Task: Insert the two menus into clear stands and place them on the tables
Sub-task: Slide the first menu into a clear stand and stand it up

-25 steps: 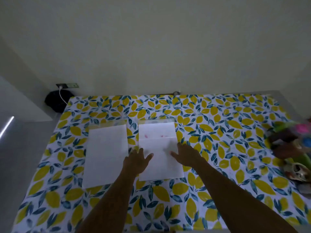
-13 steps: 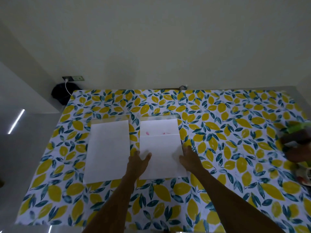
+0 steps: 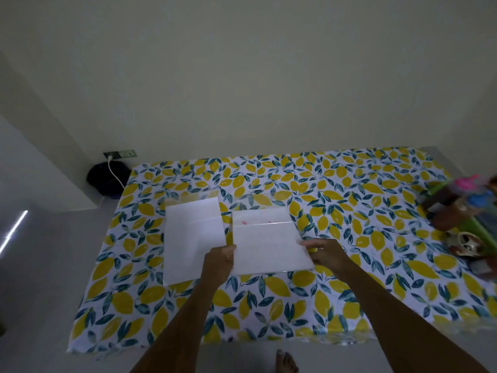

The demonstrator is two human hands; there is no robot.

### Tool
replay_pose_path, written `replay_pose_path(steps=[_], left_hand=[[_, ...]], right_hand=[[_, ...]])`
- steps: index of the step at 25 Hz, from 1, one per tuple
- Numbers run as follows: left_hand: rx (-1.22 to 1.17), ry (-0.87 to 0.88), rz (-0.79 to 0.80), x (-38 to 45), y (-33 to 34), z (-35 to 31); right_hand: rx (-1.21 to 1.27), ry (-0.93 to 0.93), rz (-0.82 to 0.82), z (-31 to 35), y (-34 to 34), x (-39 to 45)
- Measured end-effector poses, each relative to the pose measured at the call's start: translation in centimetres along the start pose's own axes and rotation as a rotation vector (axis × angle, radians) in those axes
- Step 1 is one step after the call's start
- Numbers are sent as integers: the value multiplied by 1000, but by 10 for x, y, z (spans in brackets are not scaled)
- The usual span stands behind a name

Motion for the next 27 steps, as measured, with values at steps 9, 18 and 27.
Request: replay_pose_path(steps=[9,18,27], left_hand=[[29,320,-29,-19,-36,-37],[160,255,-167,76,-80,-63],[174,125,-390,150,-80,-60]], right_hand=[[78,-145,-62,23,-14,-67],[-25,-348,-154,128,-19,-10],[-225,-411,-217,161,-7,87]])
Point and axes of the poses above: each hand's wrist, its own x-axis towards the middle knuckle, its own y-axis out of the palm, z = x × y, the point moved 7 cm from there along x, towards the middle knuckle, and after that the axes turned 13 degrees about y, right-handed, at the moved point
